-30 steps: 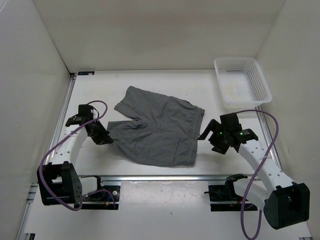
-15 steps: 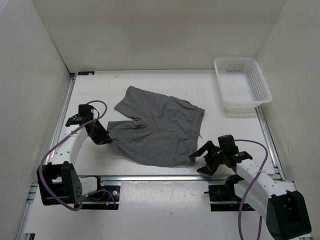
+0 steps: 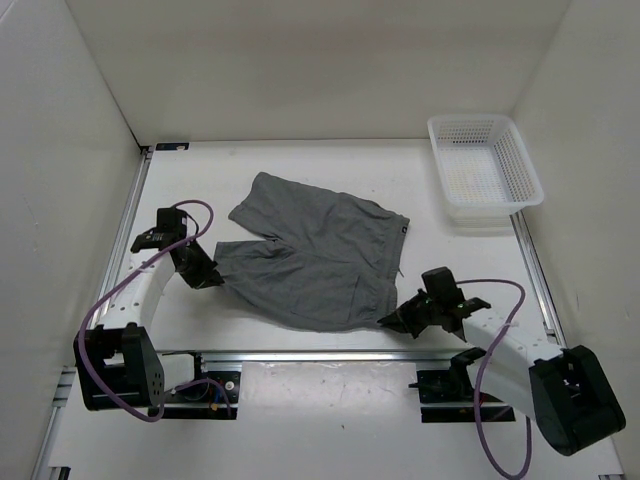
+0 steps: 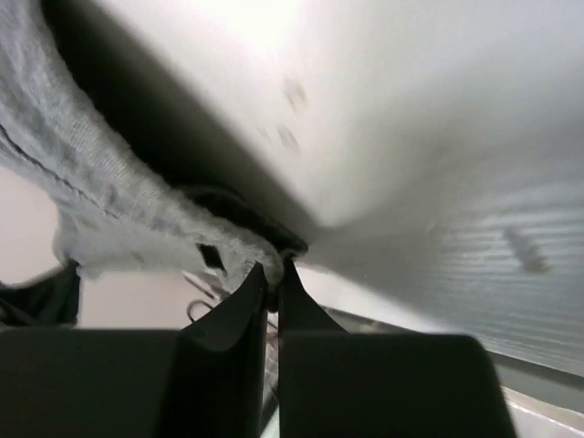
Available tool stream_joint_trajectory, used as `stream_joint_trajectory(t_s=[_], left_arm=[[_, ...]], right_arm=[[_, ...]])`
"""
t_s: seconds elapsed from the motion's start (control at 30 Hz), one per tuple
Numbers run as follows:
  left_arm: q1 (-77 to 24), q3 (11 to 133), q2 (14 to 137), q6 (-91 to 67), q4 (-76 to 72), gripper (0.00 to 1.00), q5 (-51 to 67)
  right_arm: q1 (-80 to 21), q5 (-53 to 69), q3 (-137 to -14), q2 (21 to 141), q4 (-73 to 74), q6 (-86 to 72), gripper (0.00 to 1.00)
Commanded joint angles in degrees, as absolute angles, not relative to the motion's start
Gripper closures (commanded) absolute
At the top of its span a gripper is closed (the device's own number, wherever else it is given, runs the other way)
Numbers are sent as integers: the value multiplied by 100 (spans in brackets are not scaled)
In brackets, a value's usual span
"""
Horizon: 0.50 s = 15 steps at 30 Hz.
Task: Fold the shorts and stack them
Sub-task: Flatten the shorts out
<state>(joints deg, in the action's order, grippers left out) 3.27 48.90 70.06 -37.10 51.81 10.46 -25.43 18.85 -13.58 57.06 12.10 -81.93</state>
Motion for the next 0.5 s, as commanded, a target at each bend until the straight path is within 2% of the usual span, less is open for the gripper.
stream_joint_trajectory(t_s=[0.0, 0.17, 0.4, 0.47], left_arm=[[325, 5159, 7030, -3735, 5045, 90, 958], [325, 5457, 7269, -3683, 5045, 90, 1134], [325, 4635, 6654, -3744, 5045, 90, 1379], [176, 4492, 6452, -3911, 5045, 73, 1581]], right_arm=[[-1893, 1230, -1844, 5897, 1502, -7737, 100], [-811, 722, -2741, 5950, 2802, -6058, 100], [-589, 431, -3313, 5950, 3998, -4949, 100], [-589, 431, -3121, 5950, 4052, -4948, 100]])
